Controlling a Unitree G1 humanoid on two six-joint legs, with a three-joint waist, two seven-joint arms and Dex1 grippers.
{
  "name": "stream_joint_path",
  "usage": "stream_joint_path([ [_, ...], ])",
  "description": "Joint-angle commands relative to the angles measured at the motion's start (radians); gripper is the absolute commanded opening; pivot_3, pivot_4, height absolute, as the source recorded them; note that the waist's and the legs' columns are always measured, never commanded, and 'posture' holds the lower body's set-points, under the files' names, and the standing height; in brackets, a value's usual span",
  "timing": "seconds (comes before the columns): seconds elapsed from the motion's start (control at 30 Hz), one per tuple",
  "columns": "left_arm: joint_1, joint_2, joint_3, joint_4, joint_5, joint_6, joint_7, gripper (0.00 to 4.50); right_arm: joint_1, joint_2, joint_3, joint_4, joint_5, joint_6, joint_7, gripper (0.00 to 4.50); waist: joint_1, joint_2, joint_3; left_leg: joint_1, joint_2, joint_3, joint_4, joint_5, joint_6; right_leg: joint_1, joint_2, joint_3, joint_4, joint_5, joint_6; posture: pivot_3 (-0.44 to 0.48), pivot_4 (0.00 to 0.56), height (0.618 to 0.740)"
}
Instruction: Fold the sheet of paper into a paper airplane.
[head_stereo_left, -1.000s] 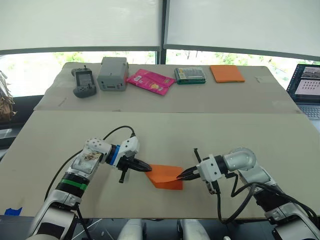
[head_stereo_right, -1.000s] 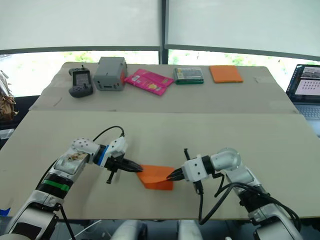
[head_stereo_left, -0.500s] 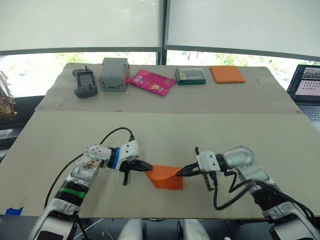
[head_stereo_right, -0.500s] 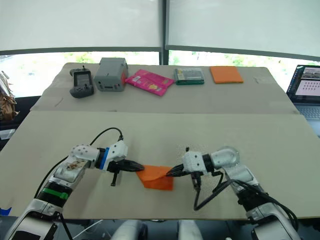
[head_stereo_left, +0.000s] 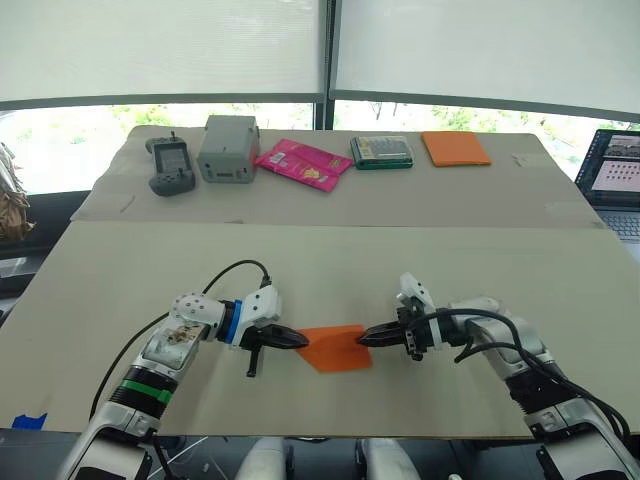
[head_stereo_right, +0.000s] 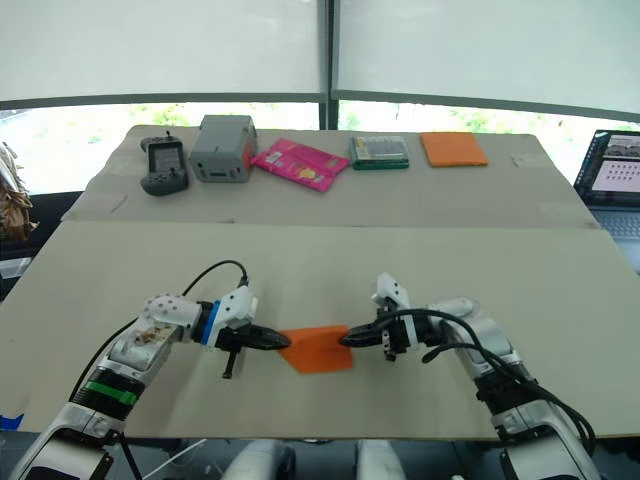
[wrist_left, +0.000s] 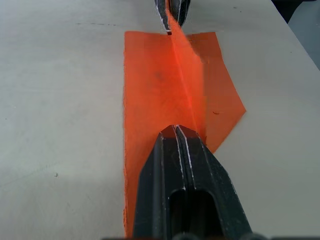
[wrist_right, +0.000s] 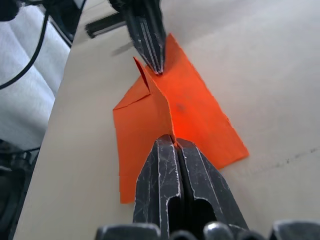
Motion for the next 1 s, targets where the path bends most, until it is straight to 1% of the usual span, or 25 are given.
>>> stream_joint_path([
  [0.03,0.008,0.007,-0.023,0.027,0.028,0.000,0.007,0.00,-0.024,0.015,-0.051,0.001,0.031,0.058,-0.024,0.02,0.000,0.000,0.000,0.000,0.000,0.000,0.000,0.000,0.000,0.000,0.000,0.000,0.000,0.000,0.000,0.000,0.150,0.740],
  [0.1,0.004,0.006,-0.021,0.037,0.029,-0.007,0.009,0.00,-0.047,0.030,-0.068,0.017,0.040,0.074,-0.030,0.02,-0.002,0.000,0.000,0.000,0.000,0.000,0.000,0.000,0.000,0.000,0.000,0.000,0.000,0.000,0.000,0.000,0.150,0.740],
  [0.33,-0.008,0.002,-0.024,0.049,0.032,-0.032,0.009,0.00,-0.117,0.037,-0.032,0.090,0.010,0.094,0.007,0.02,-0.001,0.000,0.000,0.000,0.000,0.000,0.000,0.000,0.000,0.000,0.000,0.000,0.000,0.000,0.000,0.000,0.150,0.740],
  [0.43,-0.021,-0.008,-0.028,0.044,0.028,-0.021,0.013,0.00,-0.180,0.058,-0.011,0.178,-0.012,0.090,0.036,0.02,-0.003,0.000,0.000,0.000,0.000,0.000,0.000,0.000,0.000,-0.001,0.000,0.000,0.000,0.000,0.000,0.000,0.150,0.740],
  [0.67,-0.022,-0.016,-0.031,0.065,0.035,-0.040,0.025,0.00,-0.286,0.086,0.060,0.325,-0.102,0.050,0.124,0.02,-0.004,0.000,0.000,-0.001,-0.001,0.000,0.000,0.000,0.000,-0.001,0.000,0.000,0.000,0.000,0.000,0.000,0.150,0.740],
  [0.8,-0.012,-0.016,-0.028,0.060,0.034,-0.039,0.035,0.00,-0.353,0.116,0.088,0.443,-0.141,0.114,0.155,0.02,-0.005,0.000,0.000,0.000,0.000,0.000,0.000,0.000,0.000,0.000,0.000,-0.001,0.000,0.000,0.000,0.000,0.150,0.740],
  [1.0,0.005,-0.017,-0.025,0.044,0.030,-0.033,0.053,0.00,-0.421,0.166,0.101,0.553,-0.192,0.151,0.181,0.02,-0.008,0.001,-0.002,0.002,0.000,0.000,0.000,0.000,0.000,0.001,0.000,0.000,0.001,0.000,0.000,0.000,0.150,0.740],
])
